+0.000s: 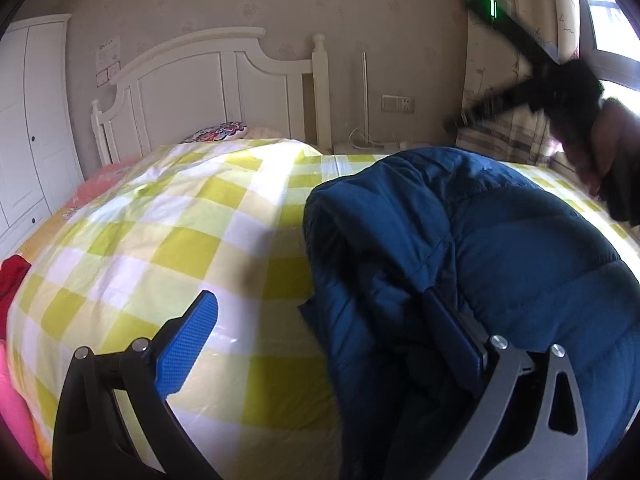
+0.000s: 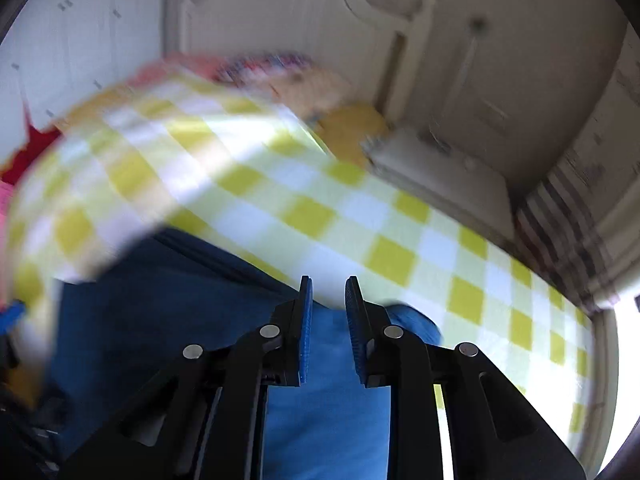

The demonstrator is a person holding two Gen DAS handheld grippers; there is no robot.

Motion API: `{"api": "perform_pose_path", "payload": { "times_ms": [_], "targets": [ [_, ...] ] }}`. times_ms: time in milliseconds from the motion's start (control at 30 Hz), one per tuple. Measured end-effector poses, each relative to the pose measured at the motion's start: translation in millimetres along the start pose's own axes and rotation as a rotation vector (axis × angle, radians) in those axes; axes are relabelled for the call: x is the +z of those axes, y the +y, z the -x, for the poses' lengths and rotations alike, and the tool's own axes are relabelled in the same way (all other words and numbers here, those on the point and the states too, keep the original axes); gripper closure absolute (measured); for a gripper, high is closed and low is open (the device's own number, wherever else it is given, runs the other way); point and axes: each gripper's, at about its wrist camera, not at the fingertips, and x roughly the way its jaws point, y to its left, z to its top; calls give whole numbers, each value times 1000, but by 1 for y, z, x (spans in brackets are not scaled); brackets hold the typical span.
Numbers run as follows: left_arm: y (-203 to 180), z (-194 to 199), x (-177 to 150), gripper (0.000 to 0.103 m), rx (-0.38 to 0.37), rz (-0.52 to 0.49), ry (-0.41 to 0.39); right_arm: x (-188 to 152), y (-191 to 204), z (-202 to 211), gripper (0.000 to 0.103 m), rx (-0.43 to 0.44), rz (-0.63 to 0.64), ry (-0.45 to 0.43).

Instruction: Fold large clothes

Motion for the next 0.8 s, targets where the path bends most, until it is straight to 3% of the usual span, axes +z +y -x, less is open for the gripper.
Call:
{"api": "perform_pose_path", "payload": {
  "times_ms": [100, 167, 200, 267, 367, 433, 500, 567, 667, 800],
  "targets": [
    [0, 3, -2, 2, 21, 3, 27, 2, 38, -10, 76, 60, 113, 38],
    [0, 5, -3, 2, 32, 11, 39, -15, 64, -52, 75, 21, 210, 176],
    [1, 6, -3, 2, 33, 18, 41, -18, 69, -59, 75, -3, 228, 186],
    [3, 5, -4, 2, 34, 24, 66, -11, 70, -54, 75, -3, 215, 183],
    [5, 6, -8, 2, 18, 39, 73, 1, 66, -30, 75, 70, 155, 107],
    [4, 6, -9, 2, 17, 45, 71, 2, 74, -25, 75, 76, 179, 77],
    [4, 6, -9, 2, 18, 48, 71, -7, 92, -37, 75, 111, 241, 131],
    [4, 6, -9, 2, 14, 52, 72, -22, 110, -62, 75, 49, 327, 205],
    [5, 6, -9, 2, 21, 47, 92, -18, 114, -60, 75, 29, 335, 202],
    [5, 10, -11, 2, 24, 50, 94, -16, 103, -21, 75, 83, 268, 116]
  ]
}}
